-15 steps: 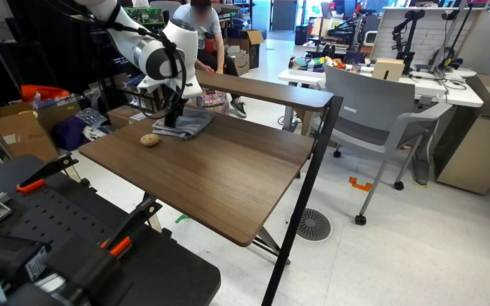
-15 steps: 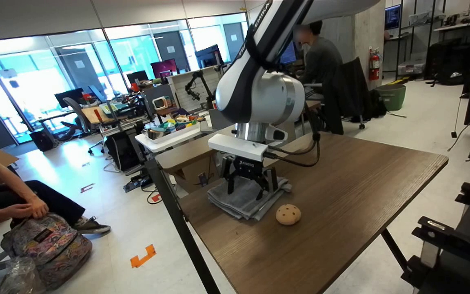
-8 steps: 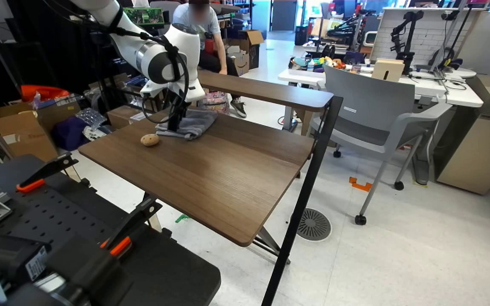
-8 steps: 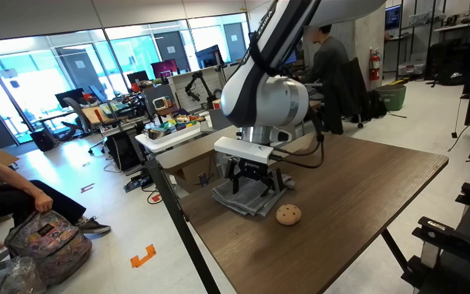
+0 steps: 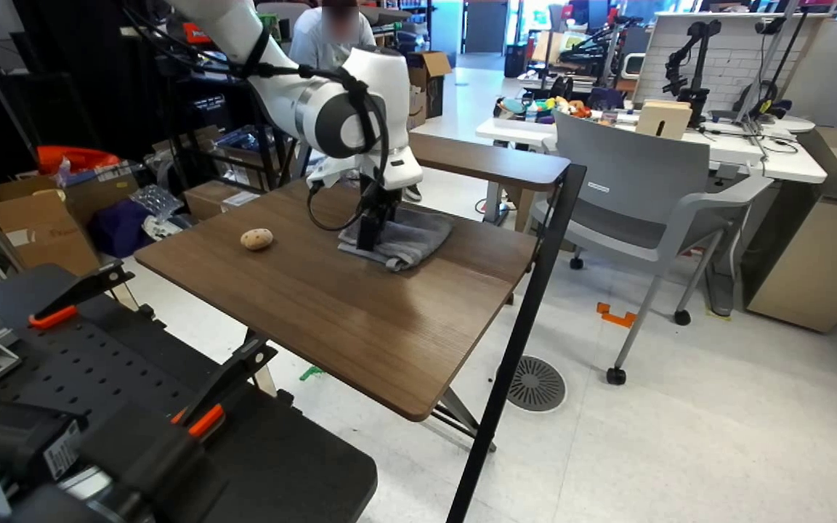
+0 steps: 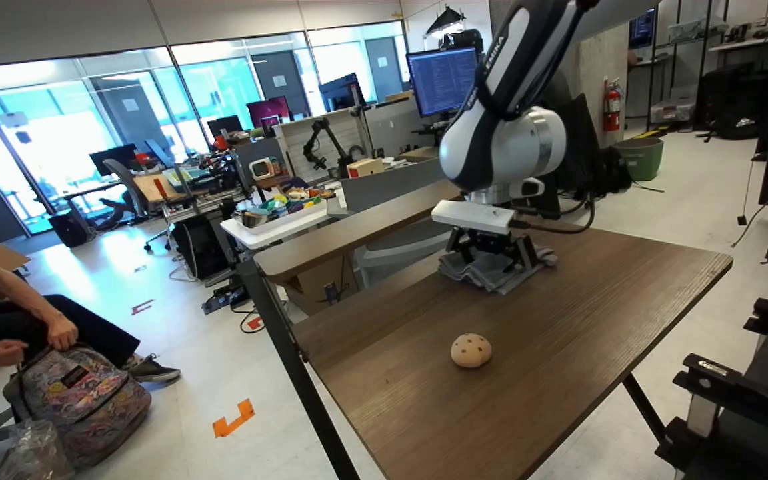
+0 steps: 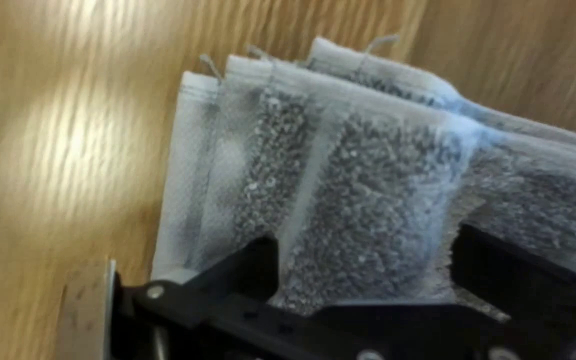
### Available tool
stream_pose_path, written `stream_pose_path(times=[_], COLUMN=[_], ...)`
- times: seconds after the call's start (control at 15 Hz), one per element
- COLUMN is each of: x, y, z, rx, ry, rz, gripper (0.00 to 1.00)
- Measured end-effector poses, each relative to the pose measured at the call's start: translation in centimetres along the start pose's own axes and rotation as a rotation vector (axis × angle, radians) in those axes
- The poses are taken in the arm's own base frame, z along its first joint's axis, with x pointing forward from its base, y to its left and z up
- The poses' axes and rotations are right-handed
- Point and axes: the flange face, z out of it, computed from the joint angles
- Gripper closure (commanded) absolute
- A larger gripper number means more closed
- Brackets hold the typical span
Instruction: Wipe the table with the grey cloth
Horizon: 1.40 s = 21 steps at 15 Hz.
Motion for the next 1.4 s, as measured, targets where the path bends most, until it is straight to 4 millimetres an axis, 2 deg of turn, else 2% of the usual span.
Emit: stream_pose_path(times=[0.13, 0.2, 0.33, 0.53, 0.87, 1.0, 1.13, 1.4], x=[2.3, 2.7, 2.0, -1.7, -11.1, -12.6, -11.4, -5.2], y=[2.5, 3.7, 5.6, 7.9, 11.3, 12.1, 13.1, 15.6], z=[-0.4, -0.5, -0.8, -1.0, -0.3, -0.2, -0.2, -0.8], rx=[-0.09, -0.131, -0.188, -0.256, -0.36, -0.428, -0.514, -0.631], ry=[0.034, 0.042, 0.045, 0.029, 0.003, 0.009, 0.022, 0.073], rz=[-0.014, -0.043, -0.13, -0.279, -0.527, -0.594, -0.574, -0.439], gripper=[0.0, 0.0, 0.0, 0.0, 0.0, 0.0, 0.0, 0.0])
